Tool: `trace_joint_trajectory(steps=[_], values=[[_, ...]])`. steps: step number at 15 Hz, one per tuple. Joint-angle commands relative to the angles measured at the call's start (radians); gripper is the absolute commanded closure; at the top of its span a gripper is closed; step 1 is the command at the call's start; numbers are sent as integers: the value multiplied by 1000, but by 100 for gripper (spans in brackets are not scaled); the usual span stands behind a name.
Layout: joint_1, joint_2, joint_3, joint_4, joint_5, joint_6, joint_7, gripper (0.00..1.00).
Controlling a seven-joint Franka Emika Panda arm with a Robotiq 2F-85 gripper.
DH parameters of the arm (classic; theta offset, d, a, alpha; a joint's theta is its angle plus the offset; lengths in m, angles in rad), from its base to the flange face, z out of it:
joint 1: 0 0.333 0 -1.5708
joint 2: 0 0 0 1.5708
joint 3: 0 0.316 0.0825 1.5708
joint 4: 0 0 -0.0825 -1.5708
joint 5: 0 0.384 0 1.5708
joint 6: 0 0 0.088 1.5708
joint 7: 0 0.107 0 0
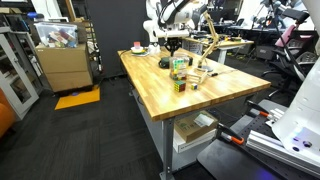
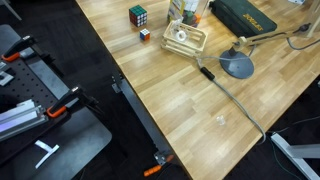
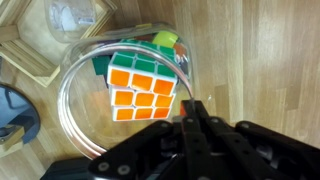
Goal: Move the jar to the right edge of the table
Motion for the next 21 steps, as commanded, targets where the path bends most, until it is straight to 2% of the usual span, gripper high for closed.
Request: trace_joint_trajectory(steps=[1,6,12,17,21], values=[[18,-89,12,-97,5,-8,-45,99],[91,-166,1,-166,-97,-20,-83,99],[176,-168,39,-134,-230,-9,-146,99],[217,-174,93,-143,-228,5,-209,99],[201,-220,134,-193,-175,19,-259,99]])
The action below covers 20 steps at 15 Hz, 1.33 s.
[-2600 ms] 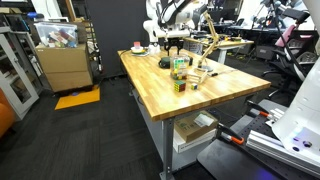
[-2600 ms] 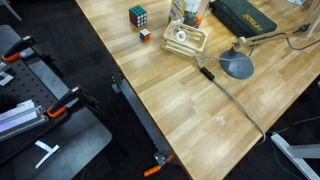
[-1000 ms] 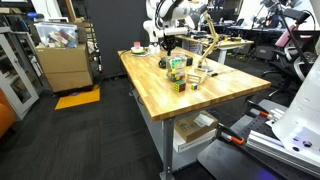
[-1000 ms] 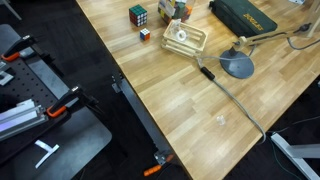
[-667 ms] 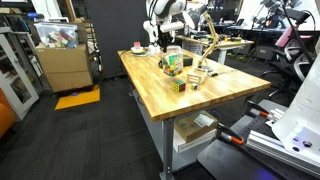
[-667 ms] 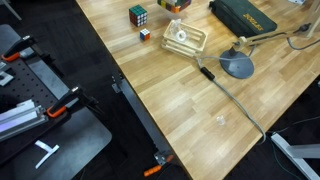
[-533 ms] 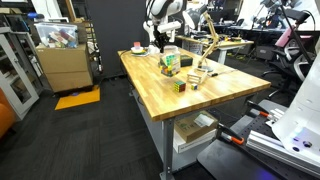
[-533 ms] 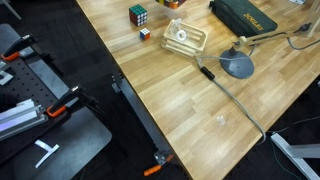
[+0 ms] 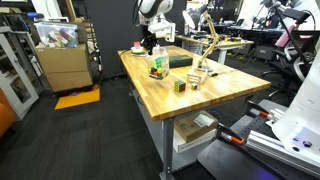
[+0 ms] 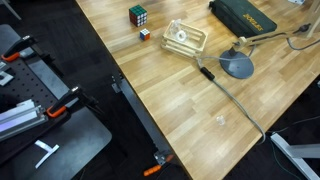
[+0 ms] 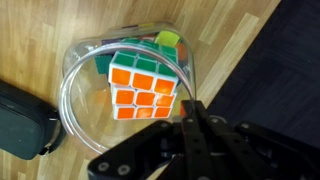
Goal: Move the jar to the right edge of the table
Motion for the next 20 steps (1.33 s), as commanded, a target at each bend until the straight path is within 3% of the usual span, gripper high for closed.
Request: trace_joint_trajectory(steps=[1,6,13,20], values=[[-32,-77,38,-75,52,25,-74,99],[-50,-157,74,-179,159,26,-130,99],[-62,-226,81,-338,228,38,-130,99],[-55,-246,108,-417,266,51,-145,99]])
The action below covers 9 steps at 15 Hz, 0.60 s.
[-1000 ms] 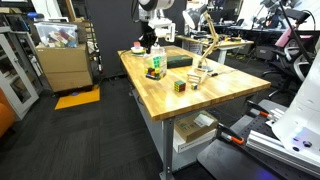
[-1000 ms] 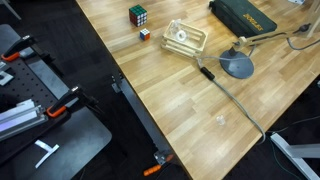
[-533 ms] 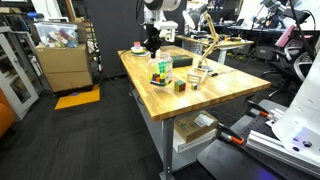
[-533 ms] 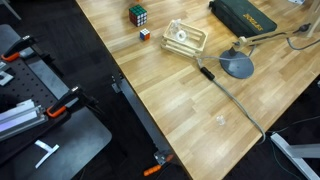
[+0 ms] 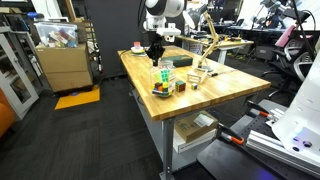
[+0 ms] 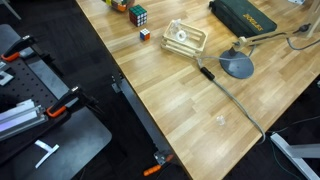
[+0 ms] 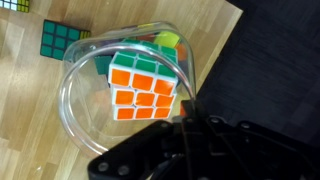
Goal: Move the jar to the right edge of the table
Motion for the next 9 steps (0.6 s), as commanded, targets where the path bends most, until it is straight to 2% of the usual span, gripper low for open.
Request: trace_joint_trajectory(steps=[1,2,6,7,8,9], values=[[-13,-42,15,-47,19,20,-15,70],[-13,-42,14,-48,18,18,-12,69],[-10,-62,10,-40,7,10,-5,42],[-5,-31,9,-11,-2,0,2,35],[-5,-35,9,-10,-2,-1,2,54],[-4,-33,9,-11,-2,-1,2,47]])
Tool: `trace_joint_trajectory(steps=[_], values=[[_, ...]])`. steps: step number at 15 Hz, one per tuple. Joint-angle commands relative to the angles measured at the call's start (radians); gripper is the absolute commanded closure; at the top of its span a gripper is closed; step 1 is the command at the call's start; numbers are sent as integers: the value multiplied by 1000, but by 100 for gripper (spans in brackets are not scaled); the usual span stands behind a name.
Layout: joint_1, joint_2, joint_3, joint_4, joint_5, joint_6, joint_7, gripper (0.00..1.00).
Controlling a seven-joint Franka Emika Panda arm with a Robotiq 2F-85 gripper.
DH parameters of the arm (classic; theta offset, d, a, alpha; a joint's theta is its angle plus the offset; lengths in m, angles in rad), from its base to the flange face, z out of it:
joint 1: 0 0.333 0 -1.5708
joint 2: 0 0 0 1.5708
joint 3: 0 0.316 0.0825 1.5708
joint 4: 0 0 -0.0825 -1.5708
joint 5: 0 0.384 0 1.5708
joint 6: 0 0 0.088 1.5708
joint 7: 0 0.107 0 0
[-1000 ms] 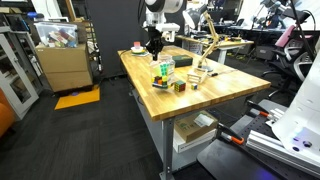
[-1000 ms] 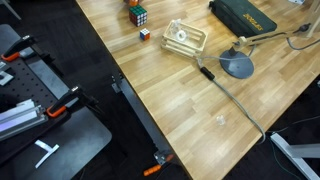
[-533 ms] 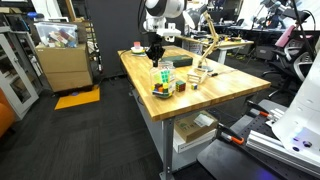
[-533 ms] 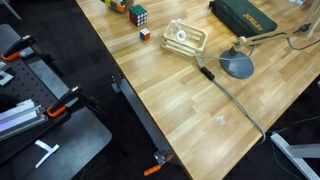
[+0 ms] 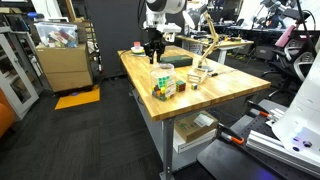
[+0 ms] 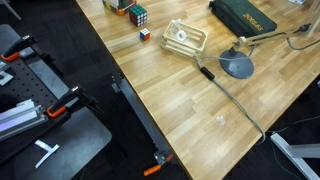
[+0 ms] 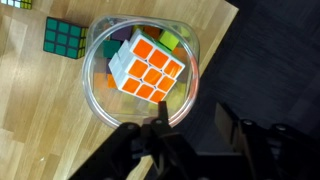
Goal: Move the jar to the right edge of the table
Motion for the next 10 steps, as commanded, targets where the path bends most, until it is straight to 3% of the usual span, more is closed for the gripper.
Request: trace_joint_trajectory(steps=[1,2,10], values=[[-4,3,4,2,-2,-2,2,40],[-3,6,4,2,-2,-2,2,36],[-3,8,4,2,-2,-2,2,35]])
